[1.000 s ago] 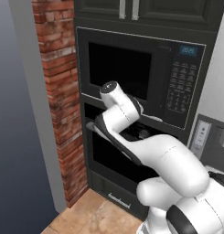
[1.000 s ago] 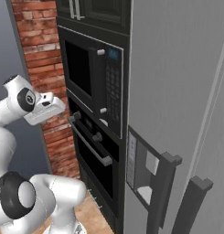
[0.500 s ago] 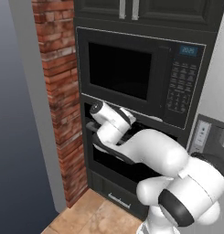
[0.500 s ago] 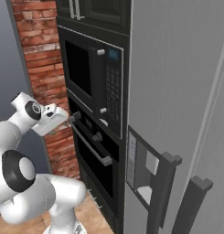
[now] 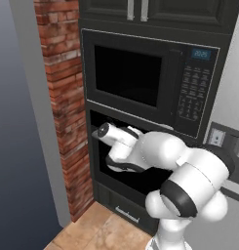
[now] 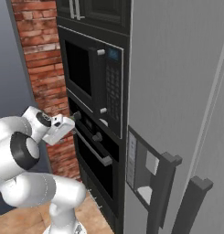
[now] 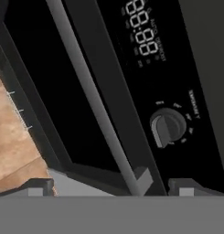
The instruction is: Take the baked cake out of the oven and place it on the plate for cooling. Then close the oven door.
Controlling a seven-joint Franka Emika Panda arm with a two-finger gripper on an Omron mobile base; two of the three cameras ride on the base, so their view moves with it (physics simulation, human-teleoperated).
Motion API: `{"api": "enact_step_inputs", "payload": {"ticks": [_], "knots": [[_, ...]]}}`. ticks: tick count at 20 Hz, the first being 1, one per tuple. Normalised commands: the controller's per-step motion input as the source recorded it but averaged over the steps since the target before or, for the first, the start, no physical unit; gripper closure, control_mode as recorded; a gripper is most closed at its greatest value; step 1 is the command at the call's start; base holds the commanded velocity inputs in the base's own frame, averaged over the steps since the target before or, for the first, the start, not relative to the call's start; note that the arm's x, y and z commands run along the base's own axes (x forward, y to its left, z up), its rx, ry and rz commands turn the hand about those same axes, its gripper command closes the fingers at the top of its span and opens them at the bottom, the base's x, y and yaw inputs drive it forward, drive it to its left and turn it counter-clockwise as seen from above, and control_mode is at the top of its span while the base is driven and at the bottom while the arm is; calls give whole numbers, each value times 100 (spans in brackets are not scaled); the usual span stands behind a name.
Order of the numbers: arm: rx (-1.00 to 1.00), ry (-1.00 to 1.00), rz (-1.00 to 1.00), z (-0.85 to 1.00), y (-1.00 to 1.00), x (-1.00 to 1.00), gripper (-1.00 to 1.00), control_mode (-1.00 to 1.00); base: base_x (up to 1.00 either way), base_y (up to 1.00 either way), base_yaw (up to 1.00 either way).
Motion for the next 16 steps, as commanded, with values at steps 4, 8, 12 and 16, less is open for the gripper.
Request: {"api": "enact_step_inputs", "payload": {"ticks": [4,8,12,16], "knots": [[-5,0,0,-54,-22,36,-100,-100,0,0,0],[-5,0,0,-52,-20,39,-100,-100,0,0,0],[-4,0,0,-46,-18,42,-100,-100,0,0,0],[-4,0,0,-39,-15,46,-100,-100,0,0,0]]}}
